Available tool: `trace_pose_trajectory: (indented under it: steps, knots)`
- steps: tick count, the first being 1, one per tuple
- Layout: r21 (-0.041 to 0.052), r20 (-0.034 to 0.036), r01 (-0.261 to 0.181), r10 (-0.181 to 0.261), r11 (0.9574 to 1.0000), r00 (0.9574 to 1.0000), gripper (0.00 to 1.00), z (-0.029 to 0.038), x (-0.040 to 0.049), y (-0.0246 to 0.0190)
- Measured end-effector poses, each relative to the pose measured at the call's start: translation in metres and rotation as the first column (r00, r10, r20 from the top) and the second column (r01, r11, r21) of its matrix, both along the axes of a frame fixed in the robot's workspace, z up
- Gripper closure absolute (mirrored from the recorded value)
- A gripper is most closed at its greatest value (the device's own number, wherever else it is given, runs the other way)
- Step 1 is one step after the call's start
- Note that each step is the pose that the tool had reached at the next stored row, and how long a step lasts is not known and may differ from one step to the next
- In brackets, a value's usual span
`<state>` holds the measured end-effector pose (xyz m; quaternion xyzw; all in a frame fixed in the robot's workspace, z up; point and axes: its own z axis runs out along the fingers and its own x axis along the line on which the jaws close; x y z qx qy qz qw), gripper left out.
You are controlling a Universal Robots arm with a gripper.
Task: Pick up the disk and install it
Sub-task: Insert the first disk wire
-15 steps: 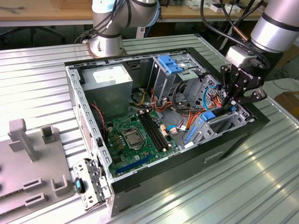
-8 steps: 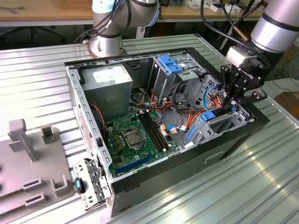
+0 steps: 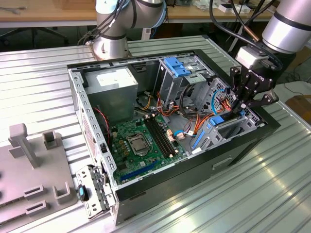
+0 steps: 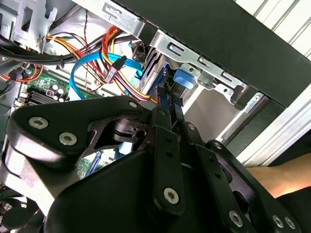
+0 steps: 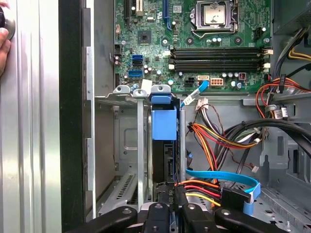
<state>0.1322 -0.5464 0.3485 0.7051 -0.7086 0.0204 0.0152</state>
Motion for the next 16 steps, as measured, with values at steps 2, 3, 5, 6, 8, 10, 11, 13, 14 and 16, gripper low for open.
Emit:
trace_pose_trajectory:
  steps: [2,3,5,6,8,10,11,13,14,16]
  knots:
    - [0.0002,0.0,0.001,-0.001,1.0,1.0,0.84,-0.0003,0.0,0.0001]
    - [0.0002,0.0,0.003,-0.003,1.0,1.0,0.84,-0.0005,0.0,0.0002]
    - [0.0,0.0,0.018,-0.018,0.9998,0.9998,0.84,-0.0005,0.0002,0.0003]
    - [0.0001,0.0,0.02,-0.02,0.9998,0.9998,0.84,-0.0005,0.0004,0.0003]
    - [0.0001,0.0,0.02,-0.02,0.9998,0.9998,0.84,-0.0006,0.0007,0.0002]
    - [0.0001,0.0,0.02,-0.02,0.9998,0.9998,0.84,-0.0011,0.0008,0.0003]
    - [0.0002,-0.0001,0.02,-0.02,0.9998,0.9998,0.84,-0.0017,0.0008,0.0003]
    - [-0.0003,0.0,0.02,-0.02,0.9998,0.9998,0.84,-0.0024,0.0008,0.0002]
    - [-0.0002,0.0,0.02,-0.02,0.9998,0.9998,0.84,-0.0027,0.0008,0.0003]
    - [-0.0001,0.0,0.02,-0.02,0.9998,0.9998,0.84,-0.0032,0.0008,0.0002]
